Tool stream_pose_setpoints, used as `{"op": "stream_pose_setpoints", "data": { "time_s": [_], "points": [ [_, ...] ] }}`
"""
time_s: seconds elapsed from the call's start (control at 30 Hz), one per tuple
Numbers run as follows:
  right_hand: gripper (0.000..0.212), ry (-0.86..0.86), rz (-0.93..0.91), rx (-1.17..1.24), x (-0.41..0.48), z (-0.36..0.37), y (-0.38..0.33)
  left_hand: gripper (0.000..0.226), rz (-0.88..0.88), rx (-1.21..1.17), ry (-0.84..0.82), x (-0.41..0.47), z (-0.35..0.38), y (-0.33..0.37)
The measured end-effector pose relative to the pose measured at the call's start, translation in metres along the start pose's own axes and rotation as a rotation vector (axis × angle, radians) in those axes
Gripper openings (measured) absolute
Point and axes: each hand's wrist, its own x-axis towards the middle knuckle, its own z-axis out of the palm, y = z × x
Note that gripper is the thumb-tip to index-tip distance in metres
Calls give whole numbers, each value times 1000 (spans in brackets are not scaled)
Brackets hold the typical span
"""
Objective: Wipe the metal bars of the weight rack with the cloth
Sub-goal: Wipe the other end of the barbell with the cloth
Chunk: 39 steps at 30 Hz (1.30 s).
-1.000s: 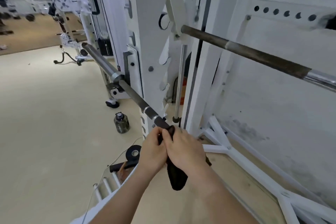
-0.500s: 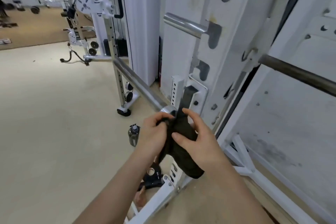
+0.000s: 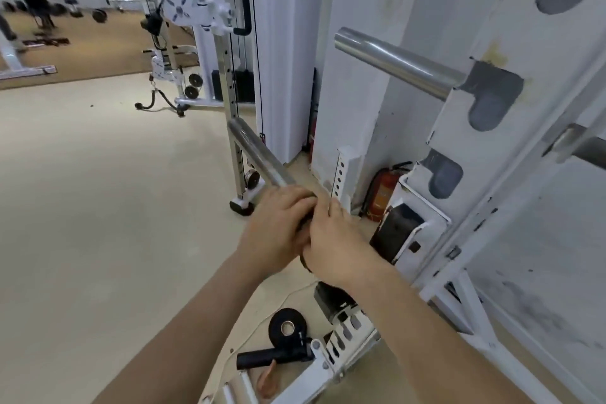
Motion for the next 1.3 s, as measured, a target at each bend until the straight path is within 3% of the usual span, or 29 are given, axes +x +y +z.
{"op": "stream_pose_setpoints", "data": {
  "time_s": [0.07,0.1,0.27,0.5,0.57,0.67,0.8,0.93,1.03,1.17,1.23,1.3],
  "points": [
    [90,-69,26,-92,-7,17,9,48,155,4,-223,1,10,-4],
    [90,-62,37,-111,-10,21,11,50,193,15,-248,4,15,-7],
    [96,-29,85,-82,-11,10,2,40,424,58,-141,29,43,-23],
    [106,-140,216,-130,5,6,-5,45,102,52,-55,91,28,-100],
    [89,-174,286,-132,23,7,-7,44,117,81,-79,90,31,-90],
    [44,-148,320,-98,42,6,-7,39,275,-5,-72,55,45,-56],
    [37,-155,351,-66,45,3,-6,36,372,-64,-98,79,42,-89],
    [38,-209,355,-56,47,3,-4,43,43,-68,12,126,38,-172],
    [39,-204,338,-67,53,4,-3,40,-329,-172,124,153,48,-220],
    [44,-108,306,141,83,12,-14,52,-767,-642,257,177,52,-233],
    [40,-25,293,124,92,17,-18,53,-994,-900,343,186,46,-233],
    [37,14,284,89,93,22,-18,40,-1137,-1233,393,189,42,-231]
  ]
}}
